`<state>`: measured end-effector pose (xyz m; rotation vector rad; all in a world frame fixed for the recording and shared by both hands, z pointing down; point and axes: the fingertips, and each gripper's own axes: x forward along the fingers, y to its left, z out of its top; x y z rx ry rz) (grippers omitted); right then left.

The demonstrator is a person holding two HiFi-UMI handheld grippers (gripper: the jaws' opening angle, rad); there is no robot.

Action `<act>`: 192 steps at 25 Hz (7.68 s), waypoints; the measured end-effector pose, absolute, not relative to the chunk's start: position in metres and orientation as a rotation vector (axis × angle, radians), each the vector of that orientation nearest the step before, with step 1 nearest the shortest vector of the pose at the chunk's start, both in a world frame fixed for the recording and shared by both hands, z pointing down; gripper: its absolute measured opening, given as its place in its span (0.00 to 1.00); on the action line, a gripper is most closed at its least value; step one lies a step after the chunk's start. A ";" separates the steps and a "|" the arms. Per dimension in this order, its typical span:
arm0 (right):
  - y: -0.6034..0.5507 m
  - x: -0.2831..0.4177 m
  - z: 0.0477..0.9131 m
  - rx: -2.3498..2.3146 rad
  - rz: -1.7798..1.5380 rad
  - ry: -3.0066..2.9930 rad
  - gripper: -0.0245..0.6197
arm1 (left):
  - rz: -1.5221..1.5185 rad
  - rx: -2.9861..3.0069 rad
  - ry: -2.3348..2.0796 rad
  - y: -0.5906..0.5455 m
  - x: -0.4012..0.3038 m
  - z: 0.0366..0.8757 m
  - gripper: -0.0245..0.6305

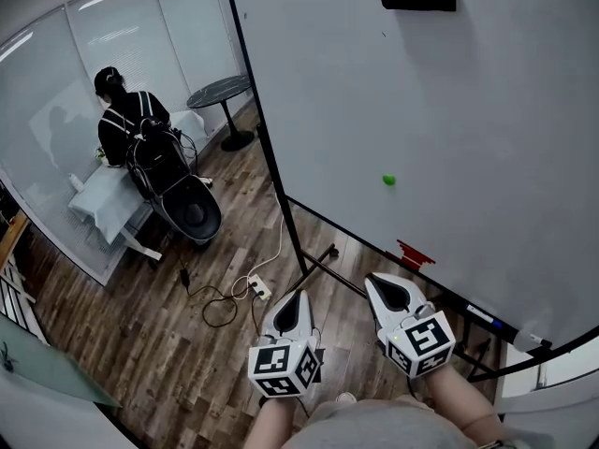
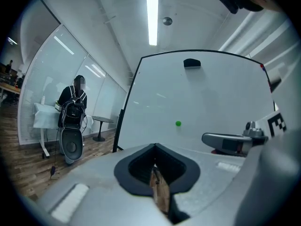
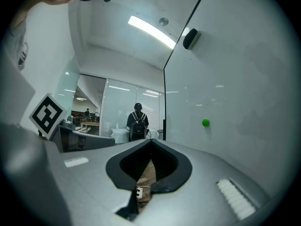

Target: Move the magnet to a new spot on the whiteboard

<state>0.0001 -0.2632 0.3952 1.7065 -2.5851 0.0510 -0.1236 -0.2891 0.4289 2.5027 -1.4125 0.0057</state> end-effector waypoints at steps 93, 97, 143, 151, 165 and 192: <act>-0.353 0.134 0.409 1.913 0.128 -2.363 0.04 | -0.034 2.933 -0.896 -0.467 0.123 0.360 0.24; -0.347 0.134 0.409 1.924 0.125 -2.359 0.04 | -0.060 2.934 -0.886 -0.456 0.120 0.354 0.24; -0.279 -0.001 0.396 1.722 0.057 -2.577 0.04 | 0.005 2.637 -1.355 -0.329 -0.115 0.413 0.24; -0.273 -0.020 0.392 1.688 0.049 -2.603 0.04 | -0.008 2.622 -1.382 -0.316 -0.135 0.410 0.24; -0.278 -0.034 0.391 1.682 0.046 -2.604 0.04 | -0.019 2.622 -1.358 -0.318 -0.142 0.410 0.24; -0.403 -0.054 0.397 1.684 0.080 -2.591 0.04 | -0.068 2.694 -1.303 -0.453 -0.145 0.377 0.24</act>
